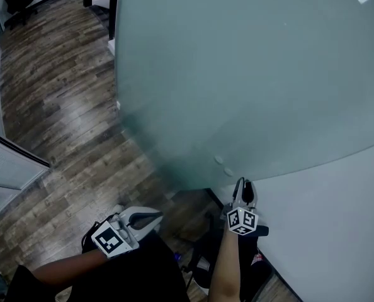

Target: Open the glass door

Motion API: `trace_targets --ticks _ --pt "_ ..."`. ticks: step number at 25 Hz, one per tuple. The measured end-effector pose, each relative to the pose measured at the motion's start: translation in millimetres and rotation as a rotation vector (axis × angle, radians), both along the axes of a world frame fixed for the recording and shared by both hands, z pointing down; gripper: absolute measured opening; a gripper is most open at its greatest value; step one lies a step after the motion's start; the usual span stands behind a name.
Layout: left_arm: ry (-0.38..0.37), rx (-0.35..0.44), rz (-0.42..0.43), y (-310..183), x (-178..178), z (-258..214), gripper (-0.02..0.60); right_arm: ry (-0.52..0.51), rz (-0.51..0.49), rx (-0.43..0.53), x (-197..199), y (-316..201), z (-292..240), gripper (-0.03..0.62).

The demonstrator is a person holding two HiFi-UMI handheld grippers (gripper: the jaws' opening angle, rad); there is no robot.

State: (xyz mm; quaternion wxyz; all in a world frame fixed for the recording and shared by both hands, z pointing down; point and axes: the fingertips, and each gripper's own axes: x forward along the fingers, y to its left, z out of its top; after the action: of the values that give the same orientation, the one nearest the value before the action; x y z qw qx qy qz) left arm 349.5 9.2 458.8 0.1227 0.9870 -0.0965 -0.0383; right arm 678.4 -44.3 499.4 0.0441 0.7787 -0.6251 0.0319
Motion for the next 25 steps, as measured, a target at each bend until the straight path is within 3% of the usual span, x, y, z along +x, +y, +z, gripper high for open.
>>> trace_targets --ticks 6,25 --pt "-0.014 -0.059 -0.023 -7 10 14 -0.002 -0.009 -0.005 0.025 1 -7 1 0.103" --pt "-0.005 -0.026 -0.068 -16 45 10 -0.002 -0.024 -0.053 0.006 15 -27 -3 0.104"
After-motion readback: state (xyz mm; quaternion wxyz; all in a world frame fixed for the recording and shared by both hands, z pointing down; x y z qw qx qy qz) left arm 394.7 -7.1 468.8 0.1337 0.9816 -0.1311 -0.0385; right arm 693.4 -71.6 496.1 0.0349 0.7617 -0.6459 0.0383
